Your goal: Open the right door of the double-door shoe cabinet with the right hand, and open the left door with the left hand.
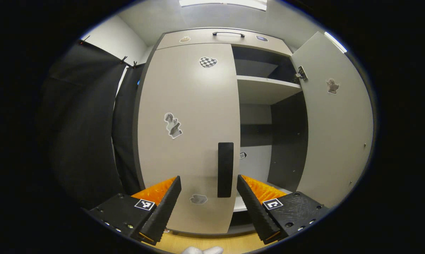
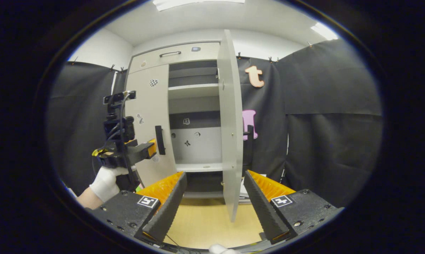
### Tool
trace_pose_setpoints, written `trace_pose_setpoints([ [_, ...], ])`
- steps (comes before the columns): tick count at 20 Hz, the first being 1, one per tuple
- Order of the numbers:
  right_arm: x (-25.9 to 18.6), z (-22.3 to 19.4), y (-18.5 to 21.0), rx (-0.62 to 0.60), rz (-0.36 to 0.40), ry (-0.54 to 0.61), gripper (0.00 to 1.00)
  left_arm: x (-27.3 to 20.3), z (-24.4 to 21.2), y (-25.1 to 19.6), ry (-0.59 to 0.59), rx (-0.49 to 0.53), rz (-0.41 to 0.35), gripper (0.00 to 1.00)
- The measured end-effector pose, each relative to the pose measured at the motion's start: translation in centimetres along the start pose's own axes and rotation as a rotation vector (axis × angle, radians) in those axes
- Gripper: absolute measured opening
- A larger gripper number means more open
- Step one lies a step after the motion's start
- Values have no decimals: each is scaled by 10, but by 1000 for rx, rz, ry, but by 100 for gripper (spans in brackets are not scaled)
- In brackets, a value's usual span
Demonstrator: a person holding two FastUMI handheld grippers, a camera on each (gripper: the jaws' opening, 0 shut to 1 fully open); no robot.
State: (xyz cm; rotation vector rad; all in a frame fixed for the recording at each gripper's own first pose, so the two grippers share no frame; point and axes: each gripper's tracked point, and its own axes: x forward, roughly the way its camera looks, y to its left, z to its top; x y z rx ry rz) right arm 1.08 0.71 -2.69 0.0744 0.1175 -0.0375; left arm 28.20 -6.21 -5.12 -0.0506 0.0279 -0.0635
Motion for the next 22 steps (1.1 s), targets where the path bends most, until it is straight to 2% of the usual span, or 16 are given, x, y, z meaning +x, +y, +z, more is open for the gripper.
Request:
trace_pose_setpoints([
  [3,1,1,-6,-11,-25,3,97,31,-2,-10,2,16,-4,95],
  [4,1,1,-7,-12,-30,5,100,38,-5,-14,10,18,-9,95],
  [5,2,0,-8,-12,-35,8,97,45,-7,-16,15,15,-9,95],
  [6,4,0,-11,-12,-40,12,100,51,-9,-18,21,17,-10,95],
  [11,10,-4,-20,-19,-58,20,100,72,-23,-21,69,1,3,95],
  [13,13,-7,-20,-22,-53,20,100,76,-23,-22,65,9,1,89],
  [14,13,-8,-20,-24,-53,22,100,76,-22,-26,63,11,-15,75],
  [15,14,-8,-20,-25,-51,21,100,78,-21,-27,56,7,-18,66],
  [16,14,-6,-20,-25,-48,21,100,77,-21,-26,51,12,-11,37],
  [17,15,-8,-20,-25,-44,23,100,77,-21,-24,52,13,-4,40],
  [18,14,-7,-19,-25,-39,21,100,76,-21,-23,49,9,-11,31],
  [19,15,-6,-18,-26,-37,21,100,79,-23,-21,57,-3,-11,31],
  [20,13,-6,-18,-25,-34,18,100,78,-22,-21,61,-12,-10,23],
  [21,14,-5,-18,-22,-32,15,100,77,-22,-20,63,-16,-8,23],
  [22,13,-4,-17,-21,-25,17,98,76,-22,-20,67,-13,-5,13],
])
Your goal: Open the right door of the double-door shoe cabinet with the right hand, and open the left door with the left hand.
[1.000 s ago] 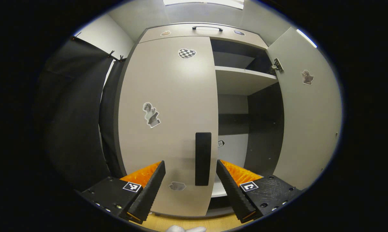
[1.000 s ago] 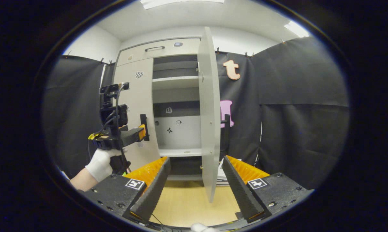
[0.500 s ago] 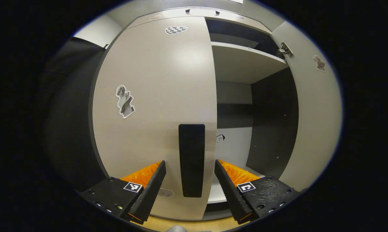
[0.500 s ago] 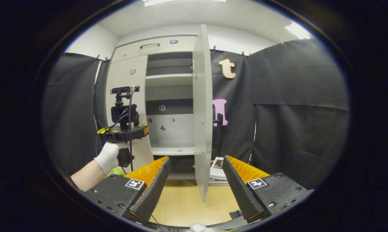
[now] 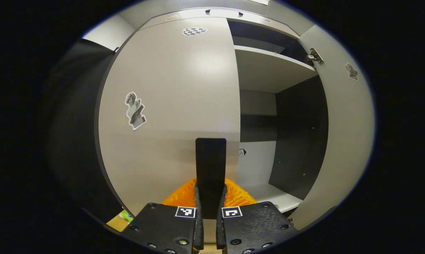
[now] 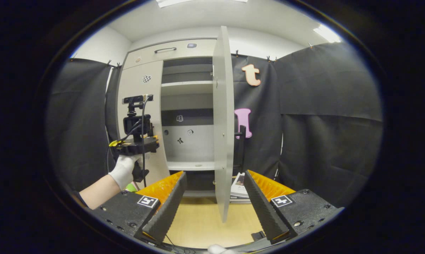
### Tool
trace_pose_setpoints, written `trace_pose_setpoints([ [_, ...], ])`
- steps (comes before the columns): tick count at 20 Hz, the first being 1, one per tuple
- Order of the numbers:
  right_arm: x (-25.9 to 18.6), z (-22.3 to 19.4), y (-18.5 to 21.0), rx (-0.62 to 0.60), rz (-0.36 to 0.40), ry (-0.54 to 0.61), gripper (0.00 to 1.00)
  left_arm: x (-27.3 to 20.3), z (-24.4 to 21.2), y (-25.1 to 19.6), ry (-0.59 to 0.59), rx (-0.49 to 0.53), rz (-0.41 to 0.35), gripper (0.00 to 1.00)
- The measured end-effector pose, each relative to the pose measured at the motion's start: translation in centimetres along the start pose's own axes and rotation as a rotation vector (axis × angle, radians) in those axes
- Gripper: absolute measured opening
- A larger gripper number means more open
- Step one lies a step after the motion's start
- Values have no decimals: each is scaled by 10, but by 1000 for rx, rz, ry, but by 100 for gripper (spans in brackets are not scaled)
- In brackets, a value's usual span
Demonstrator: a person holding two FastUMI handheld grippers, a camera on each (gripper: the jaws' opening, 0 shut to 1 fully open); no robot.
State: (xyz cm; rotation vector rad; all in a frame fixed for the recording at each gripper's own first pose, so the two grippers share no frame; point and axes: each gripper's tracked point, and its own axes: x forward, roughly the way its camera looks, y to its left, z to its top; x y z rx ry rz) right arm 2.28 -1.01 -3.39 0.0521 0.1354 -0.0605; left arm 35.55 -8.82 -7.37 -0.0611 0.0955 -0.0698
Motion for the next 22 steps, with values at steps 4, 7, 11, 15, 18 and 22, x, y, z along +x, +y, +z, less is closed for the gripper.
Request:
trace_pose_setpoints([
  [4,-8,3,1,-2,18,-7,100,-4,-1,1,8,30,-25,5],
  [7,-11,8,4,-3,36,-19,100,-13,-1,0,15,28,-38,5],
  [11,-15,0,10,-7,72,-9,97,-29,1,3,11,31,-53,5],
  [15,-22,-10,23,-9,126,11,100,-49,1,10,14,40,-51,5],
  [18,-31,-6,32,-21,160,-5,100,-60,1,18,8,45,-45,5],
  [22,-38,-8,46,-21,200,-11,97,-76,0,30,13,37,-30,4],
])
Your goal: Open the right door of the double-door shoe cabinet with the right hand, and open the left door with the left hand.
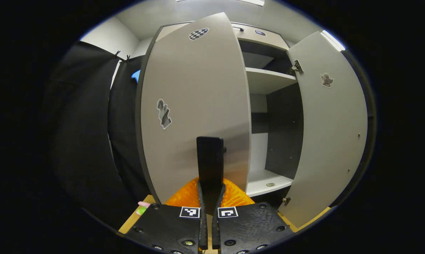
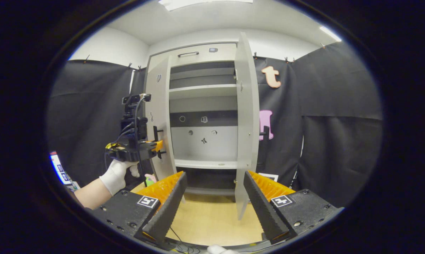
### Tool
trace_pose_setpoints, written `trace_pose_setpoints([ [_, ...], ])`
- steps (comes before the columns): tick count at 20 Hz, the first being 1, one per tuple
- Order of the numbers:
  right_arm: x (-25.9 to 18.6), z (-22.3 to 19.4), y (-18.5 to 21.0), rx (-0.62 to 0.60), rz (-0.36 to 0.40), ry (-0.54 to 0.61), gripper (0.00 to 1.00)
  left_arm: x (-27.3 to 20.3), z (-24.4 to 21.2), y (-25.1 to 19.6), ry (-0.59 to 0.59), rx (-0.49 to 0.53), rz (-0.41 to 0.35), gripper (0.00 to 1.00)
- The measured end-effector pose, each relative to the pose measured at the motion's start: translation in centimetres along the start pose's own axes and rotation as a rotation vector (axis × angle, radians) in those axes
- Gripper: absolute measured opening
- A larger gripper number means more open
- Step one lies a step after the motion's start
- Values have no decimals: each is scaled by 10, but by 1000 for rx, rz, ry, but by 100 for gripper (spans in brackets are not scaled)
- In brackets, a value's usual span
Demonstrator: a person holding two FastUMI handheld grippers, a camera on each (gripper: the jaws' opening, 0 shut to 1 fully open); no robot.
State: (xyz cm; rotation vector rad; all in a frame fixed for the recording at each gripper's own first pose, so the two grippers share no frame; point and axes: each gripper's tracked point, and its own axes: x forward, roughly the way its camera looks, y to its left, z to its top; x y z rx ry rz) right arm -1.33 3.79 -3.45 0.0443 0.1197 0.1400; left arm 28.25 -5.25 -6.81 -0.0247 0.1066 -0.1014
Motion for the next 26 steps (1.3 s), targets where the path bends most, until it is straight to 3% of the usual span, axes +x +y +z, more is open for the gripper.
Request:
trace_pose_setpoints([
  [10,0,-4,34,12,80,6,97,-39,-4,53,-2,23,89,3],
  [19,2,-9,55,26,116,15,100,-62,-11,134,-3,90,191,0],
  [23,0,-9,66,21,132,18,100,-61,-14,159,-11,4,128,0],
  [24,0,-9,68,17,134,16,100,-60,-14,157,-6,7,106,8],
  [25,-2,-10,70,16,137,18,100,-58,-13,156,-14,29,85,0],
  [26,-2,-12,72,20,142,22,100,-59,-14,155,-13,56,75,0],
])
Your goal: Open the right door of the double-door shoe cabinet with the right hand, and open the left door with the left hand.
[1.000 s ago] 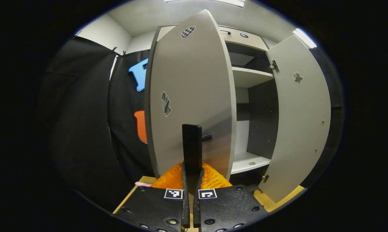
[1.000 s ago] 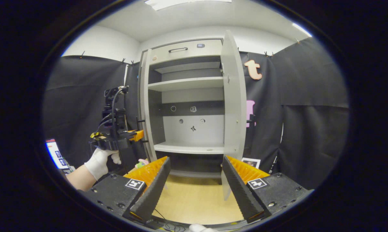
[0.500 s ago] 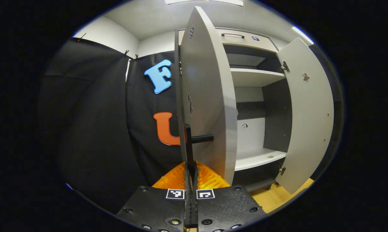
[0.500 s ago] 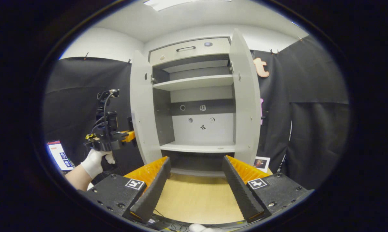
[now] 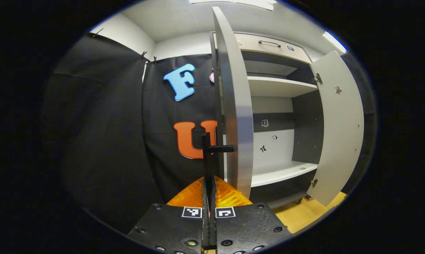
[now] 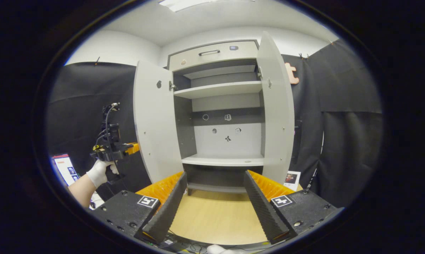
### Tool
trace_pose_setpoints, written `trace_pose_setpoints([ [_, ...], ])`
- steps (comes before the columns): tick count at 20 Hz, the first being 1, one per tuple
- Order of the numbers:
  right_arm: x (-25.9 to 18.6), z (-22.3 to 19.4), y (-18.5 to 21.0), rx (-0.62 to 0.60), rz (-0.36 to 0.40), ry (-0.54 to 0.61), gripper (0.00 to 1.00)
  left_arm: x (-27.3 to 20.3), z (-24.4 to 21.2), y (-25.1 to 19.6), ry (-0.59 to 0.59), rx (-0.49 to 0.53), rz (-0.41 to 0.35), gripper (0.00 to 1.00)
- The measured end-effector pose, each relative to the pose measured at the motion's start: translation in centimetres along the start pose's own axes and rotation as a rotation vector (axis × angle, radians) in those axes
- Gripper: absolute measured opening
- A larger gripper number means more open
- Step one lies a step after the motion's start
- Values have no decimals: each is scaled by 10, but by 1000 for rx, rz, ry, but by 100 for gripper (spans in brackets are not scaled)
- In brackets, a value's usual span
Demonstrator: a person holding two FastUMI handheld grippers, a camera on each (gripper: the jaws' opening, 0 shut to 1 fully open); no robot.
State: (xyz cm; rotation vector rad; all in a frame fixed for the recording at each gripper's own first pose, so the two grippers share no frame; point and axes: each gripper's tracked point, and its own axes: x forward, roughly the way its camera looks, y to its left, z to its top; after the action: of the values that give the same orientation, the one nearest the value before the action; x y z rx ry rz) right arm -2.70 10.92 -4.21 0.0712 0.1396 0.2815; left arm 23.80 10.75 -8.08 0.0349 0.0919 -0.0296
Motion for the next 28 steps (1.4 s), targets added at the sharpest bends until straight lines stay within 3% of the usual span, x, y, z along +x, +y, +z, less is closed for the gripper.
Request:
trace_pose_setpoints([
  [2,-1,1,-1,3,2,4,100,0,-1,2,0,29,0,0],
  [8,-7,3,-3,2,1,-1,100,-8,0,4,12,-10,40,0],
  [15,-10,6,-7,6,-2,-12,100,-46,-5,6,52,-36,72,2],
  [18,-9,10,-15,-11,-34,-26,97,-76,-13,0,80,-15,103,65],
  [20,-9,13,-17,-18,-50,-40,100,-95,-12,-3,64,30,142,95],
  [22,-6,15,-18,-19,-53,-44,97,-113,-10,-17,62,41,152,100],
  [28,-7,17,-23,-24,-85,-52,100,-157,10,-61,45,-7,98,96],
])
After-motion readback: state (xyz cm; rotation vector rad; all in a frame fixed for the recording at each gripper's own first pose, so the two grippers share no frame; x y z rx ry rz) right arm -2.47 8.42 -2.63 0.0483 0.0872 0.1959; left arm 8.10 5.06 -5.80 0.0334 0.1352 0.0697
